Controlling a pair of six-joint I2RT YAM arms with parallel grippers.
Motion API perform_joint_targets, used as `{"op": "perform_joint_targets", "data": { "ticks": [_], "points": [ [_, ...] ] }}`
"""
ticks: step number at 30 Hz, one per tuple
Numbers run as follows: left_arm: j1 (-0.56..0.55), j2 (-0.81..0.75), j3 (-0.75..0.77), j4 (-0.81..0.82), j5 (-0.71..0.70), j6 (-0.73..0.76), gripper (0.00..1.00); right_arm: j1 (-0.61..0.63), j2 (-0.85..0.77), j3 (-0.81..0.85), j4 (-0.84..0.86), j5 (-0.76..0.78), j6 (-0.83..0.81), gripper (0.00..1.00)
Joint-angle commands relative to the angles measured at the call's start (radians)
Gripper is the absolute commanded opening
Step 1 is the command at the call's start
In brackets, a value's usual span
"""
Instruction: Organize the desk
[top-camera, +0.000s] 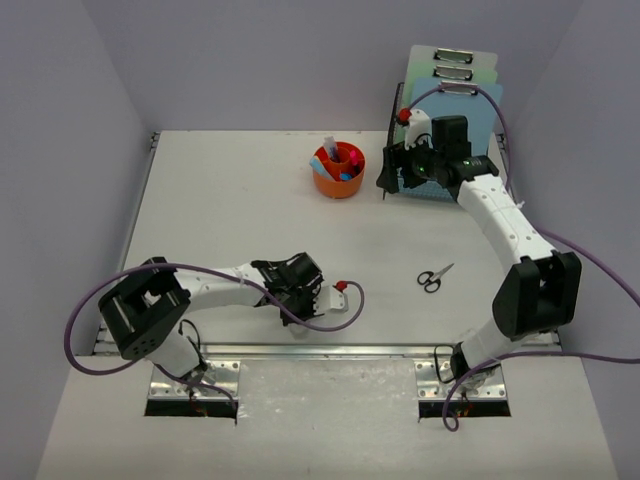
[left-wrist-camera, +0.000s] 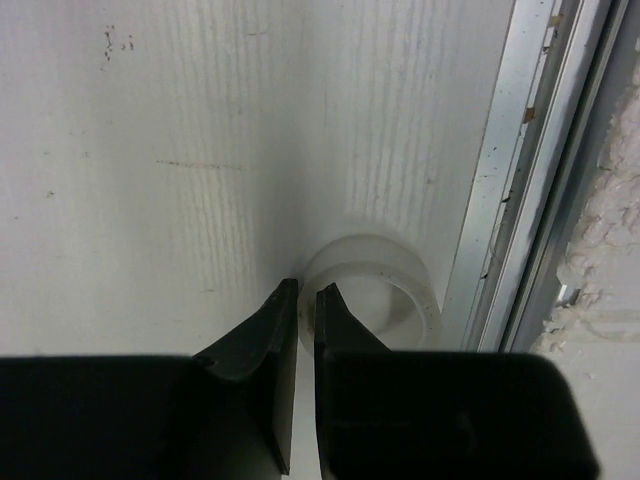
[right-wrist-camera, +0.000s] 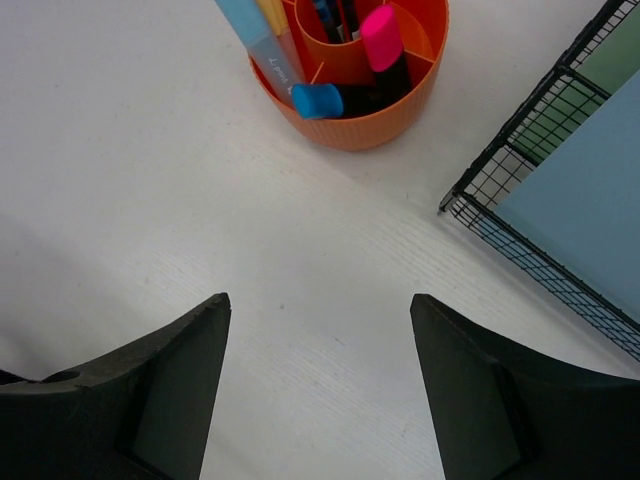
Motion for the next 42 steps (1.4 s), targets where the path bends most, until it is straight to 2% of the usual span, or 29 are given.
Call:
{"op": "perform_joint_targets", "data": {
  "ticks": [1,5,8,12,15,17,22,26,35,39,42],
  "points": [
    [0.024,-0.03,0.035,0.059,-0.071,-0.056,0.0,-0.004,-0.059,-0.023,0.049,-0.057,0.005,0.71],
    [0.188,-0.062,0.165,0.073,0.008,-0.157,0.0,-0.005,-0.069,-0.031,0.065,-0.104,0.01,0.66],
    [0.349,-0.076,0.304,0.146,0.028,-0.317,0.0,-0.007,-0.089,-0.047,0.085,-0.193,0.05,0.58],
    [0.451,-0.117,0.367,0.258,0.079,-0.457,0.0,-0.005,-0.107,-0.076,0.128,-0.444,0.179,0.55],
    [0.477,-0.097,0.425,0.249,0.1,-0.55,0.0,0.008,-0.127,-0.133,0.241,-0.583,0.306,0.54],
    [0.487,-0.094,0.446,0.248,0.101,-0.591,0.0,0.022,-0.121,-0.141,0.284,-0.602,0.362,0.54],
    [0.489,-0.089,0.481,0.24,0.107,-0.663,0.0,0.076,-0.056,-0.055,0.28,-0.558,0.417,0.54],
    [0.489,-0.091,0.485,0.234,0.096,-0.664,0.0,0.141,0.023,0.013,0.261,-0.514,0.504,0.6],
    [0.489,-0.096,0.485,0.239,0.096,-0.655,0.0,0.241,0.109,0.033,0.25,-0.406,0.551,0.69],
    [0.489,-0.097,0.485,0.239,0.097,-0.652,0.0,0.244,0.13,0.039,0.258,-0.399,0.576,0.68],
    [0.489,-0.097,0.485,0.245,0.1,-0.652,0.0,0.244,0.15,0.048,0.268,-0.394,0.601,0.6]
  ]
}}
